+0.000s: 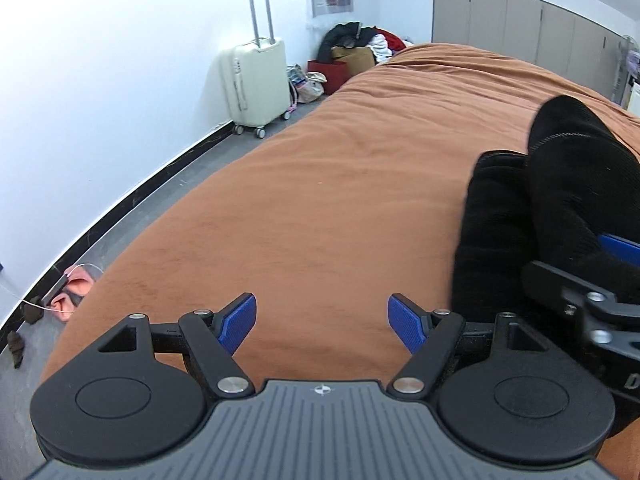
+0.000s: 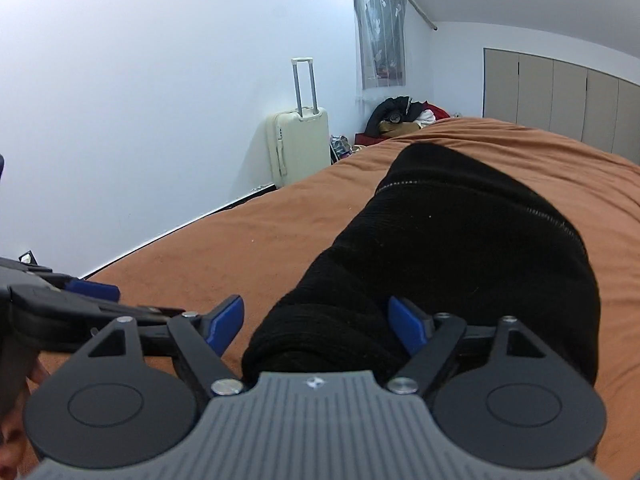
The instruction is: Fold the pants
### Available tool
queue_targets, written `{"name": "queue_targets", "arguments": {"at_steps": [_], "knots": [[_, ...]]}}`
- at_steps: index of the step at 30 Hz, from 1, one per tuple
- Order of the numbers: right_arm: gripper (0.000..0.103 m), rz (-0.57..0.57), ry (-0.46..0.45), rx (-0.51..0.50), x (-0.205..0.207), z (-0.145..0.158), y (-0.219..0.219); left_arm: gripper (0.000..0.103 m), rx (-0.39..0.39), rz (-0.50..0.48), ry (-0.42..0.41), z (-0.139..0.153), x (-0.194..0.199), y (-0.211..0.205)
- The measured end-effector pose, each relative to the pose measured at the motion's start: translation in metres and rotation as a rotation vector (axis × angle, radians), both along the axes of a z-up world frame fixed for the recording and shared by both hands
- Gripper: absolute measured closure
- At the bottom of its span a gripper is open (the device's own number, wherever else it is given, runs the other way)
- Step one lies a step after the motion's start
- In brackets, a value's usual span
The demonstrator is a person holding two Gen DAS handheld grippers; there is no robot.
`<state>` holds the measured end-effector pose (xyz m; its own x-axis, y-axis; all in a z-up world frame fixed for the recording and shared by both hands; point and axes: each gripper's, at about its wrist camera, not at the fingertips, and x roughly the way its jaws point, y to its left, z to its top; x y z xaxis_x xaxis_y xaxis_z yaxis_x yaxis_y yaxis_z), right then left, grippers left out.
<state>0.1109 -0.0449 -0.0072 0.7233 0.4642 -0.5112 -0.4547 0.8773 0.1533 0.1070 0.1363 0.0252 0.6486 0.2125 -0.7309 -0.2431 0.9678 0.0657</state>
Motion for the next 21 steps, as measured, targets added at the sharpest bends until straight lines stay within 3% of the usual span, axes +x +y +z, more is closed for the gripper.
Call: {"name": "queue_targets", "arguments": {"at_steps": [10, 12, 18, 21], "knots": [[0.024, 0.079, 0.039, 0.083, 0.005, 0.020, -0.030, 0.015, 0.000, -0.015, -0.011, 0.007, -0.003, -0.005], [0.024, 0.085, 0.046, 0.097, -0.013, 0.028, -0.045, 0.015, 0.002, -0.025, -0.014, 0.007, -0.001, -0.008], [0.019, 0.061, -0.006, 0.127, -0.032, 0.057, -0.084, 0.015, 0.006, -0.057, -0.025, 0.012, 0.003, -0.022], [0.014, -0.024, -0.048, 0.097, -0.032, 0.068, -0.115, 0.015, 0.011, -0.069, -0.027, 0.014, 0.007, -0.028]]}}
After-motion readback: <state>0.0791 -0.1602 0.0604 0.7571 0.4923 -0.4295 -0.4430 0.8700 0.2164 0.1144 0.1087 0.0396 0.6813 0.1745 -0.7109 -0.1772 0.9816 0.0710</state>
